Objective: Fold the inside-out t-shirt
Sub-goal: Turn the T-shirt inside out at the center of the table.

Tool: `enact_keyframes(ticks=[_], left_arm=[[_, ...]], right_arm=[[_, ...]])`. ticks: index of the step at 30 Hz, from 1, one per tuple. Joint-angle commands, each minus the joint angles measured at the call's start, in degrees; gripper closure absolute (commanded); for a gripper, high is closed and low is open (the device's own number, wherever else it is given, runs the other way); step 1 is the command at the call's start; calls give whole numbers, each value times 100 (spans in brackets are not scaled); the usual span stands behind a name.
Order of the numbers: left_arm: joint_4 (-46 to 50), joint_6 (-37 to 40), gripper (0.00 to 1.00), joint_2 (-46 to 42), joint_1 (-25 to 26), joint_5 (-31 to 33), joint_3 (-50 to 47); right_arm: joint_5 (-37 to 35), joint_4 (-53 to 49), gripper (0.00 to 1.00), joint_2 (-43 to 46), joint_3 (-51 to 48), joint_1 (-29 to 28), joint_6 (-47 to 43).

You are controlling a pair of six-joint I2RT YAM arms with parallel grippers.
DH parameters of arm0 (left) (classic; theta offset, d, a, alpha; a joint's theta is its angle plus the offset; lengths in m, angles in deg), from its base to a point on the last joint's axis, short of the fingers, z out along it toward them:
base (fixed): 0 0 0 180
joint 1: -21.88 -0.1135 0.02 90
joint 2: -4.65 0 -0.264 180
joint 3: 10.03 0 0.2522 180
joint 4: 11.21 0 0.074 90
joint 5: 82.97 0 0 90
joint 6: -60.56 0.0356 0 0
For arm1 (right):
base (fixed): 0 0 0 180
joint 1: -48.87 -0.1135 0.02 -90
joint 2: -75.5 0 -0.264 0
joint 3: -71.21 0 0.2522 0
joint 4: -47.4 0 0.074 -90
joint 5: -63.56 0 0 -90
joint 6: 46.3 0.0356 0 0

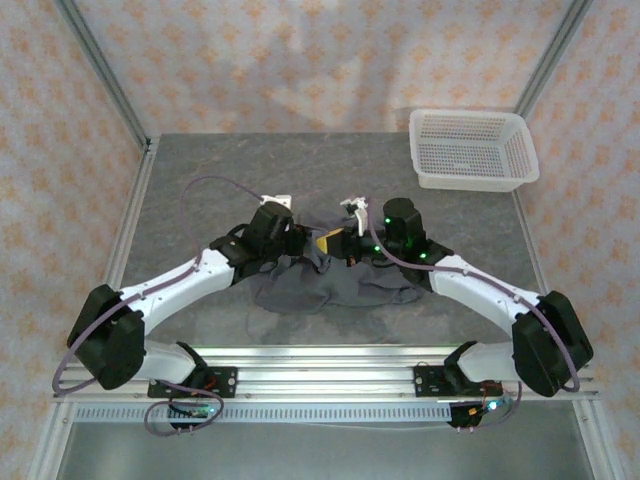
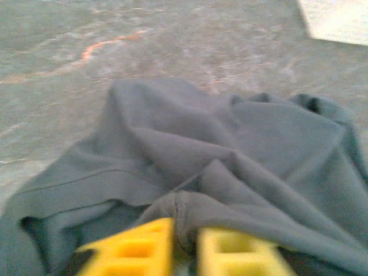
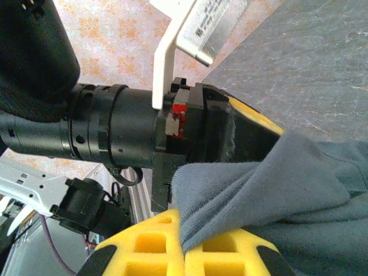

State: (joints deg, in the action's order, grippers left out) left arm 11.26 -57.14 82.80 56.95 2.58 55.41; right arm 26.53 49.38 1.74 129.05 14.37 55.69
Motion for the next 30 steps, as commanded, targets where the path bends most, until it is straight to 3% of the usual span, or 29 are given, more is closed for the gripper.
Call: enact_keyframes(ticks=[1, 4, 8, 14, 17, 20, 23, 26, 29, 30], left_arm=[[-435, 137, 100, -181, -172, -1139, 2], [-773, -103, 100, -547, -339, -2063, -131], [-1264, -954, 100, -1140, -721, -2757, -384], [-1214, -1391, 100, -1313, -748, -3131, -187], [-1067, -1418, 100, -1230, -754, -3148, -106], [-1108, -1431, 100, -1180, -750, -3207, -74], [-1093, -1397, 100, -1142, -747, -3287, -15], [-893, -1318, 100, -1092, -747, -3276, 90], [-811, -1330, 100, -1124, -747, -3208, 112], [-788, -1338, 100, -1150, -747, -3203, 122]], right_arm=[[-171, 105, 100, 231, -131, 227, -115], [-278, 734, 100, 66, -537, 769, 355], [-828, 713, 98, -222, -969, 1048, 163], [-733, 641, 68, -237, -1162, 968, 300], [-1485, 452, 59, 541, -1339, 680, -115], [-2692, 216, 50, 1410, -1474, -113, -1278], [-3512, 323, 40, 1623, -1444, -880, -2435], [-4136, 234, 43, 1169, -1027, -975, -2627], [-4407, -73, 63, 556, -587, -975, -3034], [-4403, -188, 65, 332, -442, -979, -3111]])
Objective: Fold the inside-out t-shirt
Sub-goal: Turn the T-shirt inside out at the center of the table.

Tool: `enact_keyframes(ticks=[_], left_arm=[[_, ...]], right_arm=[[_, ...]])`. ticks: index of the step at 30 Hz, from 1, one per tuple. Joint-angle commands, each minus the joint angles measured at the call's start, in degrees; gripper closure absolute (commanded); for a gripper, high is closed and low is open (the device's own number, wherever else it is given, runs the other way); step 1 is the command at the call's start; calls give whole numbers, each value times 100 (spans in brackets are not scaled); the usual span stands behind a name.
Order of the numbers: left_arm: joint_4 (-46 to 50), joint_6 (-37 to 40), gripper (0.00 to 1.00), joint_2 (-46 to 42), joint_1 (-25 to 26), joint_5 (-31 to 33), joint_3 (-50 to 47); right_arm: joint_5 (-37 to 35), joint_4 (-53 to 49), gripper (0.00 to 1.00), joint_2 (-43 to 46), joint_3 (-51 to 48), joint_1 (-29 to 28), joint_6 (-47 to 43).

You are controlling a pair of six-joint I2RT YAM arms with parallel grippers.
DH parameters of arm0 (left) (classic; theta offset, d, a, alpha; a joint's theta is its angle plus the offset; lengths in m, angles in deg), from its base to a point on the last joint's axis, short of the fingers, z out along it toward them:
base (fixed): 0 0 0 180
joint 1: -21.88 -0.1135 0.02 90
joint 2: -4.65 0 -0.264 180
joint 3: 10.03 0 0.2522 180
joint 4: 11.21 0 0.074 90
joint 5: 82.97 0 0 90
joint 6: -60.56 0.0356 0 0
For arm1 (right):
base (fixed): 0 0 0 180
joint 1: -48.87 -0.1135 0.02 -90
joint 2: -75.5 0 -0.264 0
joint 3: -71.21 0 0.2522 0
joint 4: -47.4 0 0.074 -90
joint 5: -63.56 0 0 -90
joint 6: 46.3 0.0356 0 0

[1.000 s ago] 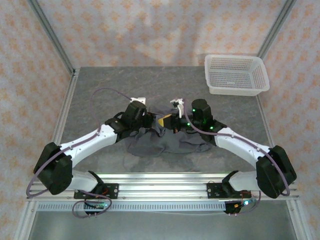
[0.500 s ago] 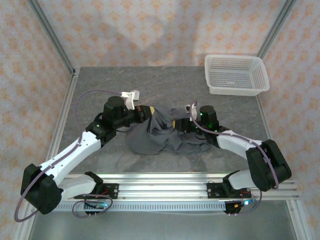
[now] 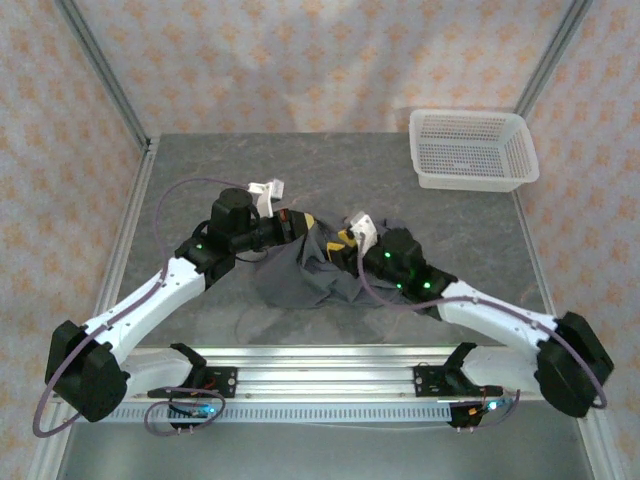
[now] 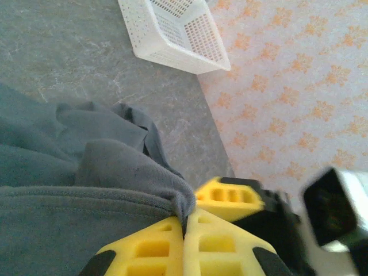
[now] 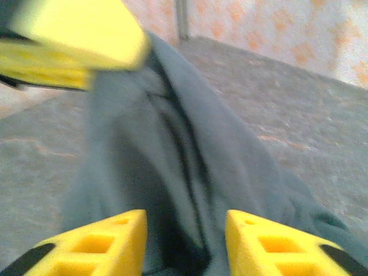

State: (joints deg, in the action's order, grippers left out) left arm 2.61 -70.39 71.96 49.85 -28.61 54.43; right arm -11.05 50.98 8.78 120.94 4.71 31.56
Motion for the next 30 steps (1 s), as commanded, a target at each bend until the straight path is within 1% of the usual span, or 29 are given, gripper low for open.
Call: enact_keyframes(ticks=[1, 2, 4, 5, 7, 8, 9, 10, 12, 13, 14, 15, 16, 17, 18, 20, 22, 24, 27, 28, 30], left_arm=[[99, -15, 100, -84, -37, -75, 229], [141, -1, 100, -109, -38, -64, 244], [202, 25, 100, -155, -38, -40, 264], [231, 45, 100, -174, -38, -27, 270], [255, 43, 100, -200, -40, 9, 273], [282, 43, 100, -214, -45, 45, 279], [306, 43, 100, -218, -46, 69, 279], [339, 43, 100, -226, -46, 91, 283], [414, 67, 100, -240, -78, 142, 276], [467, 103, 100, -249, -102, 169, 277], [563, 153, 100, -266, -160, 226, 287], [676, 233, 100, -280, -237, 290, 295], [789, 334, 100, -280, -315, 360, 285], [933, 481, 100, -264, -427, 505, 277], [1113, 678, 100, -219, -532, 711, 258], [1365, 995, 100, -22, -734, 1073, 198], [1498, 1344, 100, 297, -873, 1511, 139], [1248, 1427, 100, 652, -916, 1598, 37], [519, 1227, 100, 1066, -916, 1263, -101], [405, 1176, 99, 1160, -916, 1220, -84], [450, 1194, 78, 1199, -916, 1282, 11]], right_arm=[[-674, -380, 65, -535, 452, -9, -706], [-636, -366, 61, -696, 518, -13, -730], [-597, -338, 48, -953, 635, -11, -694], [-625, -336, 45, -1076, 693, -13, -645], [-762, -400, 44, -1278, 828, -13, -549], [-912, -452, 48, -1367, 903, -11, -481], [-1036, -523, 56, -1437, 957, -13, -457], [-1151, -550, 66, -1466, 979, -13, -442], [-1363, -587, 91, -1436, 934, -13, -409], [-1326, -632, 98, -1360, 906, -5, -383], [-1112, -723, 100, -1226, 875, 19, -337], [-745, -817, 100, -1057, 842, 67, -268], [-338, -885, 100, -882, 802, 125, -155], [230, -1000, 100, -670, 773, 220, 3], [751, -1099, 100, -486, 755, 330, 200], [1515, -1173, 100, -197, 742, 594, 702], [2364, -976, 100, -137, 694, 913, 1341], [2960, -630, 100, 54, 615, 1098, 1889], [3579, -198, 100, -50, 655, 1120, 2518], [3733, 57, 100, -81, 658, 1120, 2794], [3788, 458, 100, -266, 653, 1120, 3238]])
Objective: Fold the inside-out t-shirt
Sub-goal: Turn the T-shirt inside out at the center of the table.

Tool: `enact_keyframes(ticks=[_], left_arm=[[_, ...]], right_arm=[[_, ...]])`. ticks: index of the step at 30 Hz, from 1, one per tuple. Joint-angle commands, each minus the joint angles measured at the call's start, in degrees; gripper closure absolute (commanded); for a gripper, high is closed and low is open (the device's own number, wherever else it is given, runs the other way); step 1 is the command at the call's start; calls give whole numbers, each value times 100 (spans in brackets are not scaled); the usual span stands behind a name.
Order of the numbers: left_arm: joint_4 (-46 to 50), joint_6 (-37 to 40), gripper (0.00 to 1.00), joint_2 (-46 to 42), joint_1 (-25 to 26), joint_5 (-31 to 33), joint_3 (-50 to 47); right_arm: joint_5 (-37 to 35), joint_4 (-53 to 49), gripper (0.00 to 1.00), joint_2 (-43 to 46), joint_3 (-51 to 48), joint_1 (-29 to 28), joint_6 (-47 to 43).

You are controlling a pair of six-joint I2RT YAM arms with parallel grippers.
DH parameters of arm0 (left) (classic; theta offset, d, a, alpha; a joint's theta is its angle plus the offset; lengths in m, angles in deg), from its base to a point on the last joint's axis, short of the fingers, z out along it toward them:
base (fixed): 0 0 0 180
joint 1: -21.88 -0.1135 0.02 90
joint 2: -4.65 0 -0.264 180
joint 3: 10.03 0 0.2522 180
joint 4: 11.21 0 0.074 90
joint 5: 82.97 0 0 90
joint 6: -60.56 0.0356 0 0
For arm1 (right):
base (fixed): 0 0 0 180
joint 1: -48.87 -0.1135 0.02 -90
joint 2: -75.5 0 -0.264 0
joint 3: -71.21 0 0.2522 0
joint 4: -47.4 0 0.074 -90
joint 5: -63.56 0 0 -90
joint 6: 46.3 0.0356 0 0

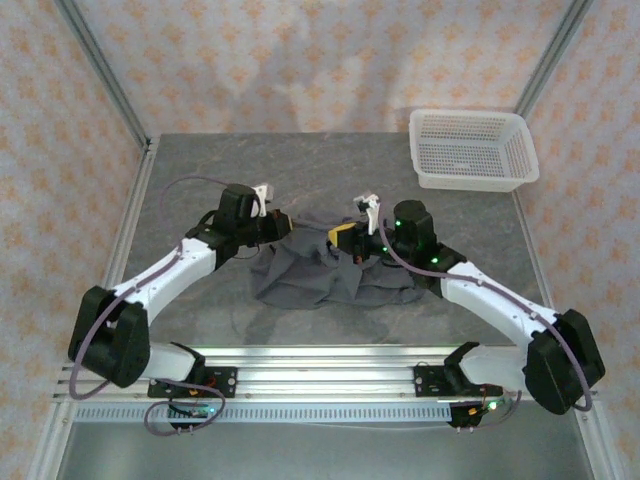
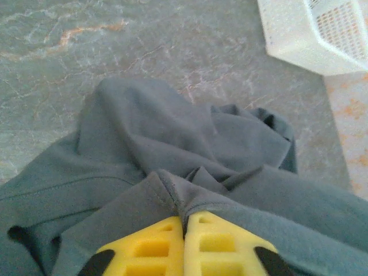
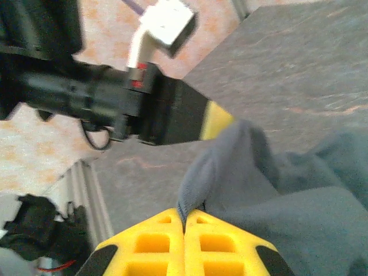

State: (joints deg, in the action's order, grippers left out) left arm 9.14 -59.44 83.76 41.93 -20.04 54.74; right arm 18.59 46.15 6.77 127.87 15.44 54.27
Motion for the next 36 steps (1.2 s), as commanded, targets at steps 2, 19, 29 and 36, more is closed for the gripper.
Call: enact_keyframes(ticks=[2, 19, 29, 36], left_arm=[[50, 160, 62, -191, -125, 750, 27], [219, -425, 57, -1556, 1979, 1701, -452], [-695, -668, 55, -669, 1980, 2274, -350], [-806, -757, 95, -484, 1959, 2037, -313]], right_arm=[[748, 1000, 100, -198, 20, 47, 1107], [434, 794, 100, -1143, 611, 153, 1411], [744, 747, 100, -809, 424, 151, 1487], [720, 697, 100, -726, 369, 161, 1581]])
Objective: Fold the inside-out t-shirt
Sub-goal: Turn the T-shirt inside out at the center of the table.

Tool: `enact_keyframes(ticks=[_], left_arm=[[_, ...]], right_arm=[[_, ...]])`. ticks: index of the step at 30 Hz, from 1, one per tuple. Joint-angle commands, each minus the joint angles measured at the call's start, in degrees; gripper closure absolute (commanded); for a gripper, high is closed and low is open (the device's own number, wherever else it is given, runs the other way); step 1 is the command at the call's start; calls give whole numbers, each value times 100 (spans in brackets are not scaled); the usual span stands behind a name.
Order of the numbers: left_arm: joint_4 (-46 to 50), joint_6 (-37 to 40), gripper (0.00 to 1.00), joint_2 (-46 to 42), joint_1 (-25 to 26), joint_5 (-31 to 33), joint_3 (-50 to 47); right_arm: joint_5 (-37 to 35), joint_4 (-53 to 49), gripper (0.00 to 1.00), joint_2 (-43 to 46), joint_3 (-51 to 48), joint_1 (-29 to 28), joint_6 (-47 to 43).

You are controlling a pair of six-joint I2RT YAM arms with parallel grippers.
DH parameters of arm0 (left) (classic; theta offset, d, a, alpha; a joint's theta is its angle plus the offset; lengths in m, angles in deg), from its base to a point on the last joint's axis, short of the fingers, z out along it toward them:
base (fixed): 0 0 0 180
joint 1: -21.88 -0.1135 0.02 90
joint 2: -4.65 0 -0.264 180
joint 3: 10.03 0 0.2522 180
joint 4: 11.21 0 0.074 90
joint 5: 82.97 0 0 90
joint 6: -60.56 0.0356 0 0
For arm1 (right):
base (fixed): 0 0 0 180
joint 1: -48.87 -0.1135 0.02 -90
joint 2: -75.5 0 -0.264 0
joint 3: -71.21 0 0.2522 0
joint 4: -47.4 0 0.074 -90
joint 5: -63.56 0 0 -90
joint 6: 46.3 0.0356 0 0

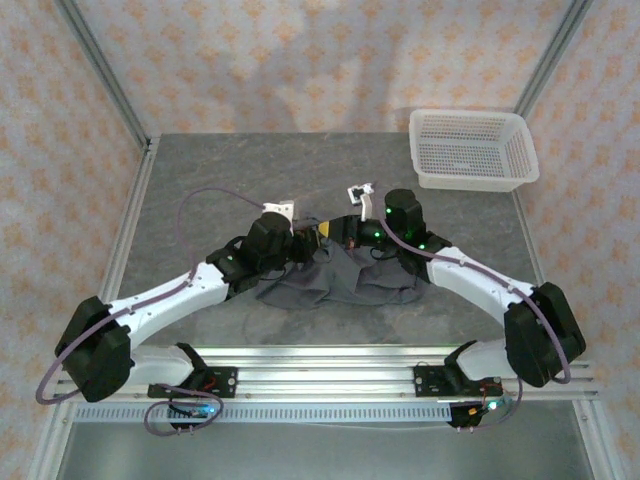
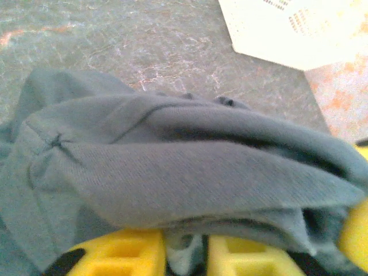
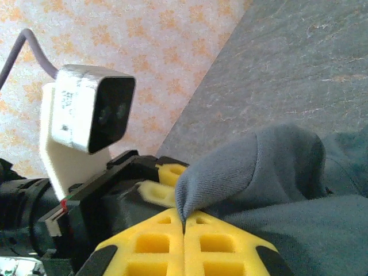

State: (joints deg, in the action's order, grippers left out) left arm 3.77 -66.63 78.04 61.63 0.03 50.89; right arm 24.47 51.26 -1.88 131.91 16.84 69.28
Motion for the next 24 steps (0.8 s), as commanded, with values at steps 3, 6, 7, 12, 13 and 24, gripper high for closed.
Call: enact_keyframes(ticks=[3, 6, 7, 12, 13, 24], left_arm=[[-472, -188, 100, -28, -50, -292, -29], [-761, -483, 100, -376, -198, -885, -135], [-815, -584, 100, -482, -236, -1059, -126], [-514, -739, 100, -727, -248, -1501, 110], [-462, -722, 100, -778, -246, -1474, 114], [141, -385, 100, -843, -248, -1158, 197]], right_arm=[[-221, -93, 100, 121, -24, 101, 27], [-569, -336, 100, -48, -170, 460, -90], [-711, -496, 97, -140, -254, 555, -381], [-656, -1132, 77, -516, -356, 602, -1332], [-536, -933, 73, -461, -457, 599, -1190], [-1231, -672, 44, 788, -772, -148, -1418]])
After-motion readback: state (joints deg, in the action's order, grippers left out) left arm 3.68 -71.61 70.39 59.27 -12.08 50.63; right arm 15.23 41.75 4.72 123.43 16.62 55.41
